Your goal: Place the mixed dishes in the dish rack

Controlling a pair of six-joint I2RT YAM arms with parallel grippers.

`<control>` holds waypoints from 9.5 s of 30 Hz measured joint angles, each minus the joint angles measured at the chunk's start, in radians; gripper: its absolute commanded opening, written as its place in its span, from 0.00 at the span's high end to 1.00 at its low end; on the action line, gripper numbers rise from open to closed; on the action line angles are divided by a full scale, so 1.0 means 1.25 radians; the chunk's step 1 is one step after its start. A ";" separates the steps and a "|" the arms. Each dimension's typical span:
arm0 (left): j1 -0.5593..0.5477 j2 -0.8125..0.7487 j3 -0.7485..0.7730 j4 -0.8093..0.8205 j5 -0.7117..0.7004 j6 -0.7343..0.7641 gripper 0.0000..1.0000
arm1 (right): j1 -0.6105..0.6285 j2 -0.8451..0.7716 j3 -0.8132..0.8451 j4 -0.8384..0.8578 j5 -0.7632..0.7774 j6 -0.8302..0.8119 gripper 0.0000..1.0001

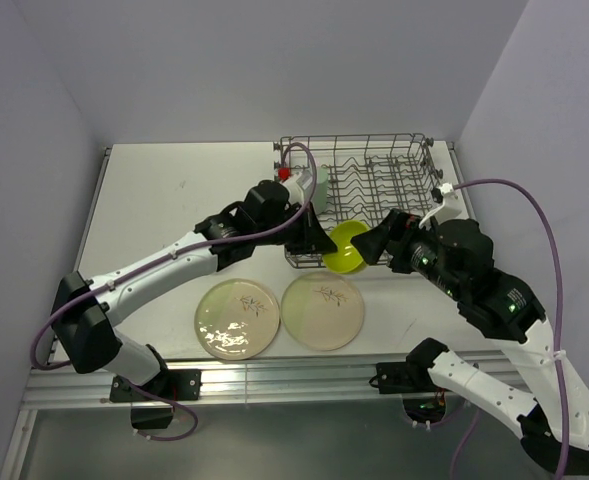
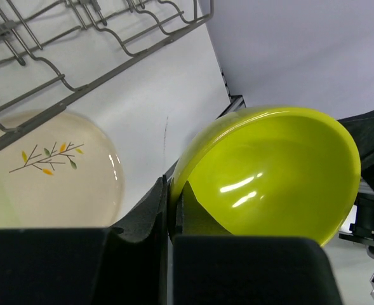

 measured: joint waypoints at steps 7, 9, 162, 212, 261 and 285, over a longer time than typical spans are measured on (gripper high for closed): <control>0.000 -0.029 0.000 0.001 -0.023 0.012 1.00 | 0.000 -0.025 -0.081 0.007 -0.042 0.054 0.00; 0.000 -0.038 0.000 0.002 -0.024 0.014 1.00 | 0.000 -0.038 -0.106 0.028 -0.054 0.064 0.00; 0.184 -0.499 -0.309 -0.112 -0.078 0.144 0.11 | -0.317 1.454 0.835 0.118 0.781 -0.659 0.96; 0.352 -0.308 -0.128 -0.401 -0.401 0.139 0.13 | -0.063 0.804 0.529 -0.155 0.552 -0.174 0.02; 0.601 -0.063 -0.157 -0.336 -0.205 0.201 1.00 | 0.285 0.151 0.029 0.009 0.176 -0.013 0.00; 0.388 -0.272 -0.245 -0.043 0.254 -0.022 1.00 | 0.090 0.266 -0.091 0.466 -0.367 0.045 0.00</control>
